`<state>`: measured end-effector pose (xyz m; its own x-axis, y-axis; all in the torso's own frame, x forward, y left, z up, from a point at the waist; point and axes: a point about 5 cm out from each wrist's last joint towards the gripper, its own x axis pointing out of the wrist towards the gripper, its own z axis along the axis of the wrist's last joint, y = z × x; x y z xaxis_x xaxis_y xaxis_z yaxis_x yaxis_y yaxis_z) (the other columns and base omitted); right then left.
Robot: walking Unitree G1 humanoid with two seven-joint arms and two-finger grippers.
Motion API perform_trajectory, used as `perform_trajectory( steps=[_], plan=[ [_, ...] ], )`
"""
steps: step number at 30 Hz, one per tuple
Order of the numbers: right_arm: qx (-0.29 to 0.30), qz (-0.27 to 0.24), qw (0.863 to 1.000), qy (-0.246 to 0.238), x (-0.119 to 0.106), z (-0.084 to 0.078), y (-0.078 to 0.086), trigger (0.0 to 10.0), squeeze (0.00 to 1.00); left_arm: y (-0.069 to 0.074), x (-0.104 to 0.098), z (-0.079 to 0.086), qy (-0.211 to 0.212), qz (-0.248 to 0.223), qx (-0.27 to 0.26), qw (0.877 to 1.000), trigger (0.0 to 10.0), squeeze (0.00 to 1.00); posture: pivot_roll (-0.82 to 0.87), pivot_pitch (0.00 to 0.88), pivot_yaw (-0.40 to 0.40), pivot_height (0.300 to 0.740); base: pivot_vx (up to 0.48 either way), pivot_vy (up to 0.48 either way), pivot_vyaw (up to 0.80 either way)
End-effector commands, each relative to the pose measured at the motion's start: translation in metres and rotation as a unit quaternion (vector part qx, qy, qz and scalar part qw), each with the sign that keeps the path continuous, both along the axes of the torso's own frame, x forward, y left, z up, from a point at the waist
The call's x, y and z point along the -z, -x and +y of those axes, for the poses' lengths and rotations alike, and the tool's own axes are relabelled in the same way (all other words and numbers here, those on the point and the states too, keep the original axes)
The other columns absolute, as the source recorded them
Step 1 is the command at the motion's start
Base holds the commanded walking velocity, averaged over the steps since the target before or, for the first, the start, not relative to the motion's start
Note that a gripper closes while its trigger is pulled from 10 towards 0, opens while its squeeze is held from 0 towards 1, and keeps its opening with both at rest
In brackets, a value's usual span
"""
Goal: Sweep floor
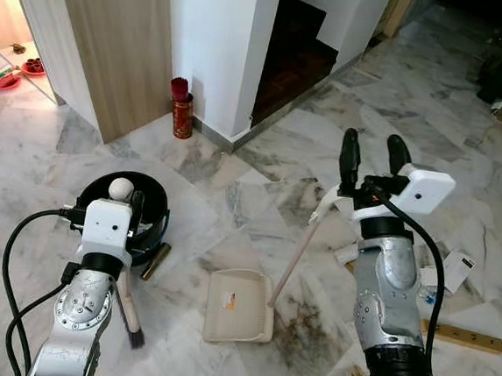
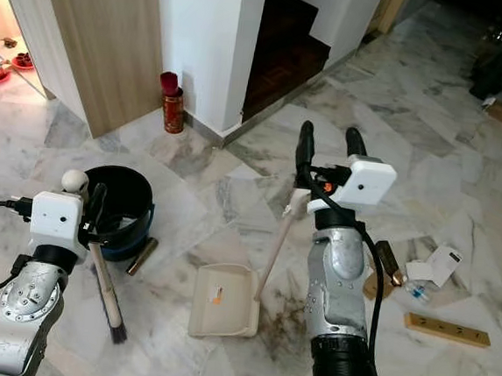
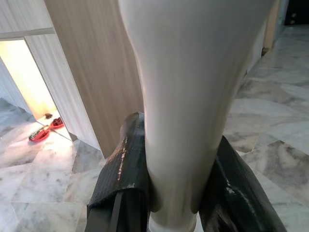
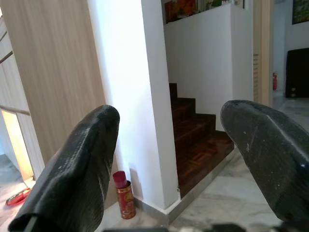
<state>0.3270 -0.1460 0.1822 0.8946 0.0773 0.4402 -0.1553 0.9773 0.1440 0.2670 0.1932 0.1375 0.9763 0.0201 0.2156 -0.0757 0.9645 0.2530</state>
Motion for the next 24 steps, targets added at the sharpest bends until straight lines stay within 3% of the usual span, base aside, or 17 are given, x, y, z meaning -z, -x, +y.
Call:
perform_trajectory(
  steps=[1, 24],
  plan=[
    [0.004, -0.003, 1.0, 0.002, -0.0034, -0.0025, 0.0019, 10.0, 0.0, -0.0009, -0.0112, -0.0026, -0.002, -0.032, 0.002, 0.999, 10.0, 0.0, 0.14, 0.081, -0.107, 0.74, 0.322, 0.0, 0.0],
    [0.004, 0.011, 1.0, 0.004, -0.001, -0.0024, 0.0011, 10.0, 0.0, -0.001, -0.0128, -0.0015, -0.003, -0.038, -0.001, 0.999, 10.0, 0.0, 0.15, 0.079, -0.112, 0.74, 0.309, 0.0, 0.0]
  ],
)
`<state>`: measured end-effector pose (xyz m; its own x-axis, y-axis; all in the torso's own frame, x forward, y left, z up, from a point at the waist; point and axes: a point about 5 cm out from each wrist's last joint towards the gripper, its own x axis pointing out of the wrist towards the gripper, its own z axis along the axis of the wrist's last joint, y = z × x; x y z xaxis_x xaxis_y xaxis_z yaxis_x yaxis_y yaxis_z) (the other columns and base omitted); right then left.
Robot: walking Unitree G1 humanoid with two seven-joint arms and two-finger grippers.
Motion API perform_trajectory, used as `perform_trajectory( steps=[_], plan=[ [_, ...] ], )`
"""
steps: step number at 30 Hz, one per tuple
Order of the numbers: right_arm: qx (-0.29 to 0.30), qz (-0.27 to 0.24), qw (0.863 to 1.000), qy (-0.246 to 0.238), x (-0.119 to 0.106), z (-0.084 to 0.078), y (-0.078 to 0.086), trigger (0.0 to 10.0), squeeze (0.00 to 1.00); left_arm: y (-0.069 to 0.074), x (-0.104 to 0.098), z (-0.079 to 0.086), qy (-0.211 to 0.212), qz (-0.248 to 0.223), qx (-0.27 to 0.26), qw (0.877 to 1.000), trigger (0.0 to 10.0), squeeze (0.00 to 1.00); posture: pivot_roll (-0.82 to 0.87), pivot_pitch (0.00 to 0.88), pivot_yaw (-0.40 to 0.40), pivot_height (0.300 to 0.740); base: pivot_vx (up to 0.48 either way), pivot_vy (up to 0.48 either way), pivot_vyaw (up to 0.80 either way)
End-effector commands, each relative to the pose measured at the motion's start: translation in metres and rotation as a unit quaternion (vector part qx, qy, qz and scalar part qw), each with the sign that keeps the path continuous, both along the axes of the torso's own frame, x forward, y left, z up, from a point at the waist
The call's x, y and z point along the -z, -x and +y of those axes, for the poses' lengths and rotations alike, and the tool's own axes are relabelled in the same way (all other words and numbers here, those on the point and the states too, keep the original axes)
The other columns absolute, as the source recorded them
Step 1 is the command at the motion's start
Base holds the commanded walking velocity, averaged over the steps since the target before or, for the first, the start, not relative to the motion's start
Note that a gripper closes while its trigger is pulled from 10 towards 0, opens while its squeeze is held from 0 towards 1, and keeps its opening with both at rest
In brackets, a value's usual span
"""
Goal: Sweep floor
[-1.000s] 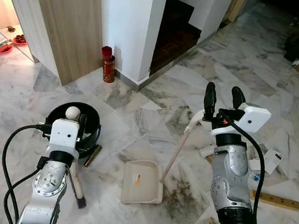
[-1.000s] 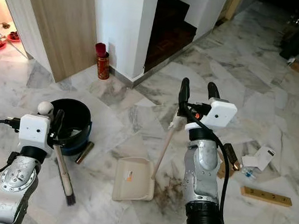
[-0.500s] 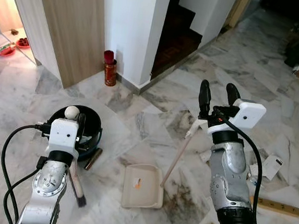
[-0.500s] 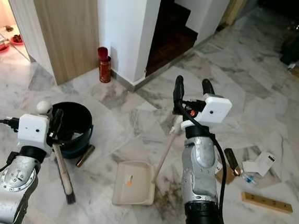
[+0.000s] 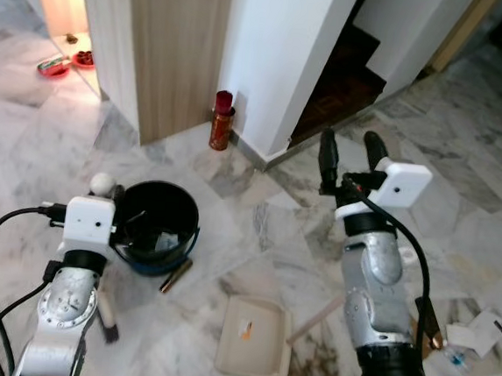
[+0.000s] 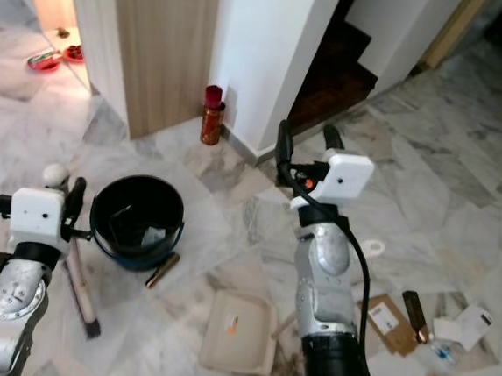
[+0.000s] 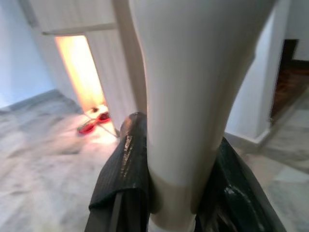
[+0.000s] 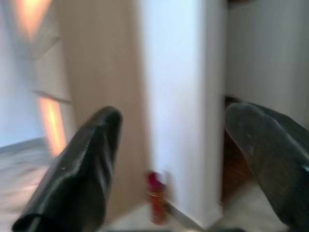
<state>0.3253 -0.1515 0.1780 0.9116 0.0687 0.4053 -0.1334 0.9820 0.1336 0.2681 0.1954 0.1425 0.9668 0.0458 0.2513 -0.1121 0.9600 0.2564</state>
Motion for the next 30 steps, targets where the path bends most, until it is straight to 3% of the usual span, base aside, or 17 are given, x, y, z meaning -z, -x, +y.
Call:
perform_trajectory(
  steps=[1, 18, 30],
  plan=[
    [-0.005, -0.008, 1.0, -0.004, -0.005, 0.003, -0.001, 10.0, 0.0, 0.0, -0.008, -0.004, 0.0, -0.019, 0.014, 1.0, 10.0, 0.0, 0.15, 0.079, -0.113, 0.74, 0.0, 0.0, 0.0],
    [0.004, 0.006, 1.0, -0.004, 0.002, 0.0, 0.0, 10.0, 0.0, 0.003, -0.002, -0.01, 0.005, -0.011, 0.031, 0.999, 10.0, 0.0, 0.16, 0.072, -0.113, 0.74, 0.0, 0.0, 0.0],
    [0.095, 0.031, 0.995, -0.022, 0.016, -0.012, -0.001, 10.0, 0.0, 0.002, 0.004, -0.002, -0.012, 0.015, 0.033, 0.999, 10.0, 0.0, 0.21, 0.035, -0.044, 0.74, 0.0, 0.0, 0.0]
  ],
)
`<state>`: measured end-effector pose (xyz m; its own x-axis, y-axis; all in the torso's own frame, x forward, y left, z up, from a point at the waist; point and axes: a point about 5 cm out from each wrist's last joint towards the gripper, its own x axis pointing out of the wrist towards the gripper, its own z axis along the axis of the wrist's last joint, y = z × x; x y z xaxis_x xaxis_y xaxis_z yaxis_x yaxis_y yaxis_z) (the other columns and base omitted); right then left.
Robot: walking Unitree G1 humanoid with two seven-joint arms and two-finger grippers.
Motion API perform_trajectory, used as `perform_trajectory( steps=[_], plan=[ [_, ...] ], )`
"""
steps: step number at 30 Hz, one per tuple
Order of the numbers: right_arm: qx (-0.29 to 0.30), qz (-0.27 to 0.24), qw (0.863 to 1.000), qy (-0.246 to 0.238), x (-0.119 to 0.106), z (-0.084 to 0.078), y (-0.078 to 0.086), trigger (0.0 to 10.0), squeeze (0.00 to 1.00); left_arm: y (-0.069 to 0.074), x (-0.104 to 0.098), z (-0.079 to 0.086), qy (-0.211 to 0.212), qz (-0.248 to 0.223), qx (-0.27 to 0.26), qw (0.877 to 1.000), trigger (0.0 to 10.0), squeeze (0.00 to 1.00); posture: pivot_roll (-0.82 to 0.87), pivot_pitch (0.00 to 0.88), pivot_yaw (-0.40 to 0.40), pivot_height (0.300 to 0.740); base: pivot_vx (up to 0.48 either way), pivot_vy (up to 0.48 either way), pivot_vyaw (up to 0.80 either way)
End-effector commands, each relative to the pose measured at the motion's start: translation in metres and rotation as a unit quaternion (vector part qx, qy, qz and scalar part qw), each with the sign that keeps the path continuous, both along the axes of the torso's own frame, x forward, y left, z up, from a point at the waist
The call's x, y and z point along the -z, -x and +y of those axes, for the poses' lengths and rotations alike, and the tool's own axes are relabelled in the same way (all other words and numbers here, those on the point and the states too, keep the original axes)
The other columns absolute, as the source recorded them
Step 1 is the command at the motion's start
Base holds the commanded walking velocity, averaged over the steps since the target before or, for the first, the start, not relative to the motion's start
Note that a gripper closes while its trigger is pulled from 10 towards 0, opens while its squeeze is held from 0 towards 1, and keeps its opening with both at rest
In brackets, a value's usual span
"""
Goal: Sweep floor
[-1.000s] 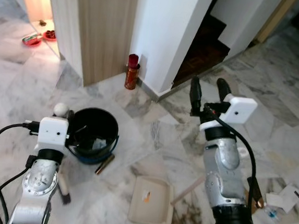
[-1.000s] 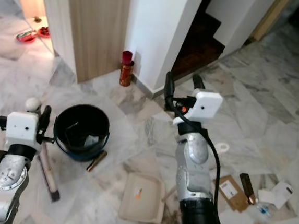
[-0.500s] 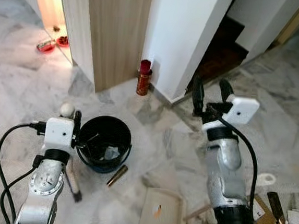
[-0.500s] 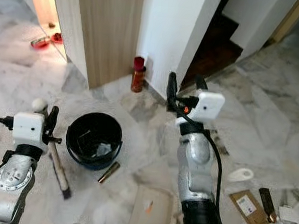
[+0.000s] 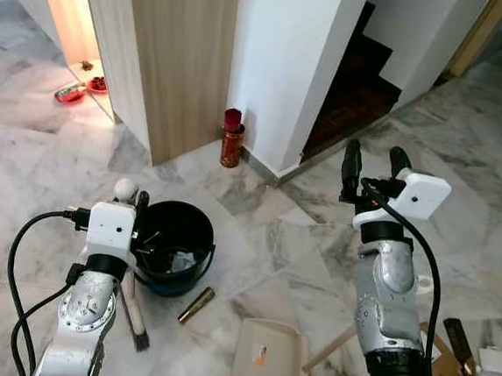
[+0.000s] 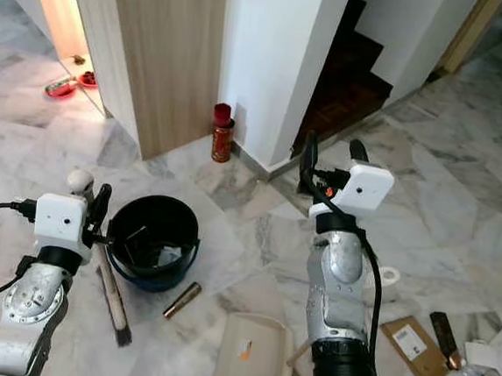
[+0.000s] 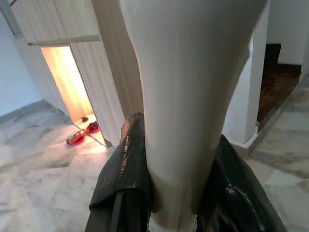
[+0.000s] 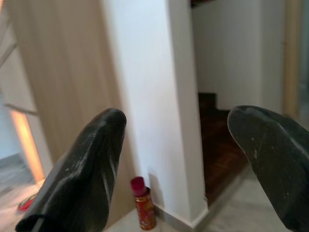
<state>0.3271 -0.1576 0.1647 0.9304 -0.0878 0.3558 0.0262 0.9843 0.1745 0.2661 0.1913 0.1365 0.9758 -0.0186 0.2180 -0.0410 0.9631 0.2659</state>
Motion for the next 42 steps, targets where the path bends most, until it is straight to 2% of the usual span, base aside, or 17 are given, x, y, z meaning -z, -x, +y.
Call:
perform_trajectory(
  steps=[1, 7, 8, 10, 13, 17, 18, 21, 23, 29, 31, 35, 36, 37, 39, 40, 42],
  plan=[
    [0.02, 0.005, 1.0, -0.004, 0.004, -0.005, 0.001, 10.0, 0.0, -0.001, -0.002, 0.003, -0.009, -0.001, 0.001, 1.0, 10.0, 0.0, 0.21, 0.032, -0.041, 0.74, 0.0, 0.0, 0.0],
    [0.064, 0.034, 0.997, 0.011, 0.017, -0.016, 0.004, 10.0, 0.0, -0.005, -0.003, 0.008, -0.019, 0.003, 0.003, 1.0, 10.0, 0.0, 0.21, 0.018, -0.021, 0.74, 0.0, 0.0, 0.0],
    [0.089, 0.036, 0.995, 0.012, 0.017, -0.024, 0.005, 10.0, 0.0, -0.007, -0.004, 0.007, -0.02, 0.002, 0.006, 1.0, 10.0, 0.0, 0.21, 0.015, -0.017, 0.74, 0.0, 0.0, 0.0],
    [0.099, 0.038, 0.994, 0.014, 0.018, -0.028, 0.006, 10.0, 0.0, -0.007, -0.004, 0.007, -0.02, 0.002, 0.006, 1.0, 10.0, 0.0, 0.2, 0.013, -0.017, 0.74, 0.0, 0.0, 0.0],
    [0.144, 0.038, 0.988, 0.034, 0.015, -0.043, 0.009, 10.0, 0.0, -0.008, -0.004, 0.006, -0.02, 0.001, 0.01, 1.0, 10.0, 0.0, 0.2, 0.009, -0.019, 0.74, 0.0, 0.0, 0.0],
    [0.146, 0.037, 0.988, 0.037, 0.014, -0.045, 0.008, 10.0, 0.0, -0.008, -0.003, 0.004, -0.019, 0.001, 0.011, 1.0, 10.0, 0.0, 0.2, 0.008, -0.027, 0.74, 0.0, 0.0, 0.0],
    [0.151, 0.04, 0.986, 0.055, 0.014, -0.046, 0.007, 10.0, 1.0, -0.008, -0.003, 0.004, -0.018, 0.001, 0.011, 1.0, 10.0, 0.0, 0.2, 0.011, -0.031, 0.74, 0.0, 0.0, 0.0],
    [0.16, 0.045, 0.984, 0.061, 0.014, -0.048, 0.007, 10.0, 1.0, -0.008, -0.002, 0.002, -0.017, 0.001, 0.01, 1.0, 10.0, 0.0, 0.2, 0.017, -0.036, 0.74, 0.0, 0.0, 0.0],
    [0.187, 0.057, 0.978, 0.076, 0.015, -0.052, 0.008, 10.0, 1.0, -0.006, -0.001, 0.004, -0.015, 0.001, 0.008, 1.0, 10.0, 0.0, 0.2, 0.021, -0.04, 0.74, 0.0, 0.0, 0.0],
    [0.218, 0.122, 0.962, 0.108, 0.026, -0.063, 0.012, 10.0, 1.0, -0.002, 0.002, 0.005, -0.014, 0.006, 0.003, 1.0, 10.0, 0.0, 0.19, 0.034, -0.049, 0.74, 0.0, 0.0, 0.0],
    [0.236, 0.151, 0.952, 0.124, 0.031, -0.074, 0.022, 10.0, 1.0, 0.0, 0.003, 0.005, -0.012, 0.008, 0.001, 1.0, 10.0, 0.0, 0.18, 0.041, -0.053, 0.74, 0.0, 0.0, 0.0],
    [0.256, 0.158, 0.943, 0.14, 0.03, -0.084, 0.034, 10.0, 1.0, 0.001, 0.005, 0.004, -0.009, 0.011, 0.002, 1.0, 10.0, 0.0, 0.16, 0.047, -0.056, 0.74, 0.0, 0.0, 0.0],
    [0.261, 0.159, 0.941, 0.145, 0.029, -0.085, 0.037, 10.0, 0.24, 0.001, 0.006, 0.003, -0.008, 0.011, 0.002, 1.0, 10.0, 0.0, 0.16, 0.048, -0.057, 0.74, 0.0, 0.0, 0.0],
    [0.268, 0.162, 0.938, 0.151, 0.029, -0.088, 0.041, 10.0, 0.0, 0.001, 0.006, 0.002, -0.007, 0.012, 0.003, 1.0, 10.0, 0.0, 0.15, 0.052, -0.057, 0.74, 0.0, 0.0, 0.0],
    [0.279, 0.17, 0.933, 0.152, 0.031, -0.091, 0.046, 10.0, 0.0, 0.001, 0.007, 0.001, -0.006, 0.013, 0.004, 1.0, 10.0, 0.0, 0.15, 0.052, -0.058, 0.74, 0.0, 0.0, 0.0],
    [0.298, 0.178, 0.926, 0.148, 0.033, -0.095, 0.051, 10.0, 0.0, 0.001, 0.007, 0.0, -0.005, 0.014, 0.006, 1.0, 10.0, 0.0, 0.15, 0.055, -0.057, 0.74, 0.0, 0.0, 0.0],
    [0.32, 0.2, 0.918, 0.12, 0.042, -0.102, 0.057, 10.0, 0.0, 0.002, 0.008, 0.0, -0.004, 0.015, 0.007, 1.0, 10.0, 0.0, 0.15, 0.055, -0.056, 0.74, 0.0, 0.0, 0.0]
  ],
)
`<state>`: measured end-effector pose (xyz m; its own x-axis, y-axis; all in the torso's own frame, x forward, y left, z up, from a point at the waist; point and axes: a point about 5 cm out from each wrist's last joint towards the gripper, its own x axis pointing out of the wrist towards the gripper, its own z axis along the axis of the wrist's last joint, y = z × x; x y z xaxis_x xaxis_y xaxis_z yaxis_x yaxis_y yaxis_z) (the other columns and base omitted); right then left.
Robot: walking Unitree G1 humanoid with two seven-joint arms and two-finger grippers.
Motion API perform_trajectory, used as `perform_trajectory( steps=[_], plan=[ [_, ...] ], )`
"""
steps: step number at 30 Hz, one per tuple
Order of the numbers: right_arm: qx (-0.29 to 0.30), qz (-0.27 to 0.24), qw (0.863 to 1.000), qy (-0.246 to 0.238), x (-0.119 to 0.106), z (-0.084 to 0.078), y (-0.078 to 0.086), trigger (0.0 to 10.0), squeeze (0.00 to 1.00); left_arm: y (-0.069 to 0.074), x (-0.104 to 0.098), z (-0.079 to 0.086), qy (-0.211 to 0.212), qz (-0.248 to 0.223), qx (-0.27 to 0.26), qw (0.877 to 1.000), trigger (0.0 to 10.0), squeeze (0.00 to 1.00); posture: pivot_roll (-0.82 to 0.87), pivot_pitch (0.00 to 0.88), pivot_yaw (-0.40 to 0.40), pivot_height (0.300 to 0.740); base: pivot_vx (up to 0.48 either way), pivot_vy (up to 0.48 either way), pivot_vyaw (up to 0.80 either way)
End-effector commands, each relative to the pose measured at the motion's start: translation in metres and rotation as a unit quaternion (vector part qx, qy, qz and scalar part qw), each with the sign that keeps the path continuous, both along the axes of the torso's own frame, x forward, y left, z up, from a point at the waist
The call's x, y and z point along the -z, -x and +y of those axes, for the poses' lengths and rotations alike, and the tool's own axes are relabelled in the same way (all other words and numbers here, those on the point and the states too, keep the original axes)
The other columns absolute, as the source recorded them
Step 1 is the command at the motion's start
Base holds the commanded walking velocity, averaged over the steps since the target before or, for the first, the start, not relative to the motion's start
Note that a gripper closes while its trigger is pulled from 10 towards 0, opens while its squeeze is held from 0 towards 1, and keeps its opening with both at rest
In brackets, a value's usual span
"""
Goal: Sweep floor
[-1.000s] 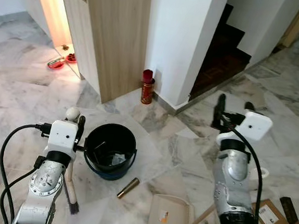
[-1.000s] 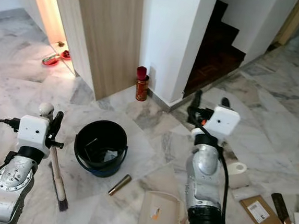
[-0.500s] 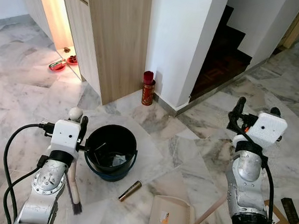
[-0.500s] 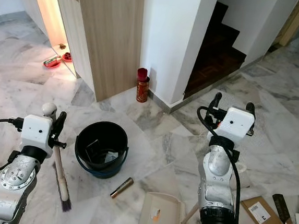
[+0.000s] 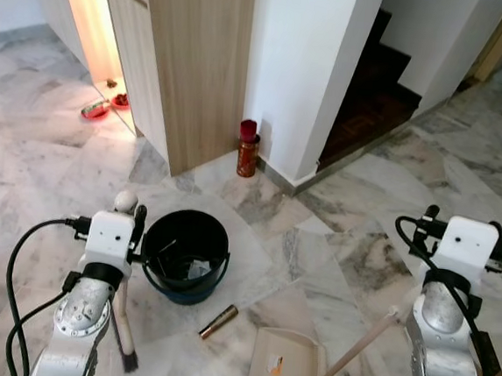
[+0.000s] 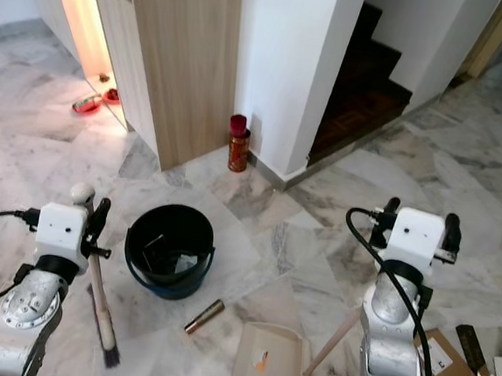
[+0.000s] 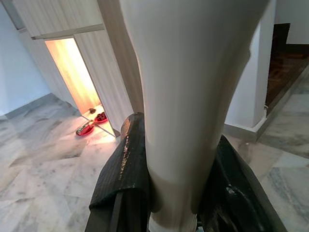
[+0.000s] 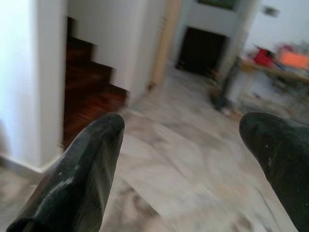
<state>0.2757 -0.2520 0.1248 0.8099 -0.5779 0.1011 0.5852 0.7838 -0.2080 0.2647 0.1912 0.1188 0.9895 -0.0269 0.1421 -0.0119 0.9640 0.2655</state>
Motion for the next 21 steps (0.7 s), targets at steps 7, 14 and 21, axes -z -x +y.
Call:
perform_trajectory(
  steps=[7, 14, 21],
  plan=[
    [0.062, 0.04, 0.989, -0.129, 0.035, -0.007, 0.017, 10.0, 0.0, 0.0, -0.009, 0.0, -0.006, -0.022, 0.004, 1.0, 10.0, 0.0, 0.15, 0.055, -0.059, 0.74, 0.0, 0.0, 0.0],
    [0.08, 0.072, 0.981, -0.163, 0.049, -0.007, 0.026, 10.0, 0.0, 0.002, -0.009, 0.002, -0.007, -0.021, 0.001, 1.0, 10.0, 0.0, 0.16, 0.054, -0.061, 0.74, 0.0, 0.0, 0.0],
    [0.04, 0.105, 0.975, -0.194, 0.067, 0.002, 0.024, 10.0, 0.0, 0.002, -0.009, 0.002, -0.007, -0.022, 0.002, 1.0, 10.0, 0.0, 0.16, 0.048, -0.06, 0.74, 0.0, 0.0, 0.0]
  ],
)
